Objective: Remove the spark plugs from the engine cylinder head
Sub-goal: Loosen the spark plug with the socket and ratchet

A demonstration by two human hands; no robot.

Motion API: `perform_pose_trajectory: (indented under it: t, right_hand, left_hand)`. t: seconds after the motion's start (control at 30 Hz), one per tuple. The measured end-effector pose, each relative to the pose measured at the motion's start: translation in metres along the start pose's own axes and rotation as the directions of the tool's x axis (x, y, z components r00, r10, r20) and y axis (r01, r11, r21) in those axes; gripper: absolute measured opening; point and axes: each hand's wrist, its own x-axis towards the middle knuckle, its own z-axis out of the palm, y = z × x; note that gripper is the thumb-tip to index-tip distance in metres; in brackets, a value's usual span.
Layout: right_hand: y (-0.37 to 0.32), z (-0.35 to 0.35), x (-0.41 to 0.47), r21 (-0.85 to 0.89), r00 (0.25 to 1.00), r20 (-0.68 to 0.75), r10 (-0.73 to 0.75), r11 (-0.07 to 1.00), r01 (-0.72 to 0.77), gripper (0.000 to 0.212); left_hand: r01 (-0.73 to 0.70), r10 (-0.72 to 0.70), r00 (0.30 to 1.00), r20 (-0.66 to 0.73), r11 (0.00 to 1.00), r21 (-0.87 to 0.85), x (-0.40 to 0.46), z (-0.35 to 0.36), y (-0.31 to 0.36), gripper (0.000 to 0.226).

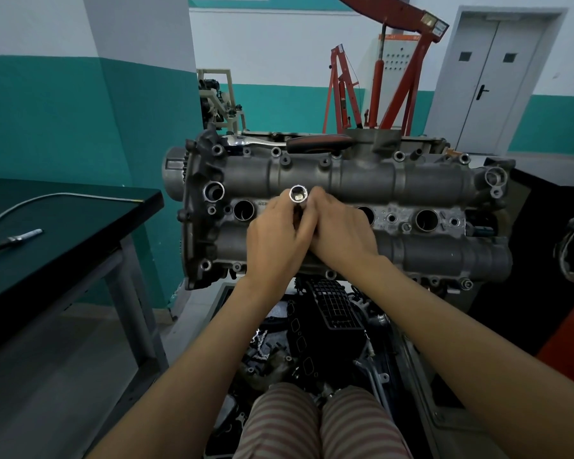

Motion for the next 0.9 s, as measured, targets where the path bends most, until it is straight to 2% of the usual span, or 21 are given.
perform_pose_trajectory:
  t: [0.17, 0.27, 0.53, 0.67, 0.9]
  right_hand:
    - [0.0002, -0.0017, 0.0015, -0.078, 1.000, 0.019, -0.001, 0.997, 0.002, 0.029]
    - [0.0006, -0.0022, 0.0003, -0.058, 0.999, 0.025, -0.035, 0.998, 0.036, 0.026]
    - [-0.0001, -0.0016, -0.0030, -0.018, 0.999, -0.032, -0.044, 0.999, 0.043, 0.018]
    - [-0.0006, -0.0023, -0.0006, 0.017, 1.000, -0.010, -0.008, 1.000, 0.008, 0.017]
    - [0.0019, -0.0003, 0.0010, -0.035, 1.000, 0.012, 0.007, 0.999, -0.007, 0.017]
  left_hand:
    - [-0.040, 0.035, 0.996, -0.088, 0.998, -0.056, 0.0001, -0.0037, 0.0070, 0.041]
    - [-0.042, 0.035, 0.996, -0.085, 0.996, -0.076, -0.0014, -0.0034, 0.0063, 0.033]
    - [0.012, -0.013, 0.999, -0.035, 1.000, -0.028, -0.0005, -0.0005, 0.0017, 0.030]
    - [-0.012, 0.009, 0.998, -0.066, 0.999, -0.044, -0.0012, -0.0028, 0.0028, 0.033]
    - [-0.027, 0.021, 0.996, -0.084, 0.997, -0.071, -0.0032, -0.0042, 0.0057, 0.039]
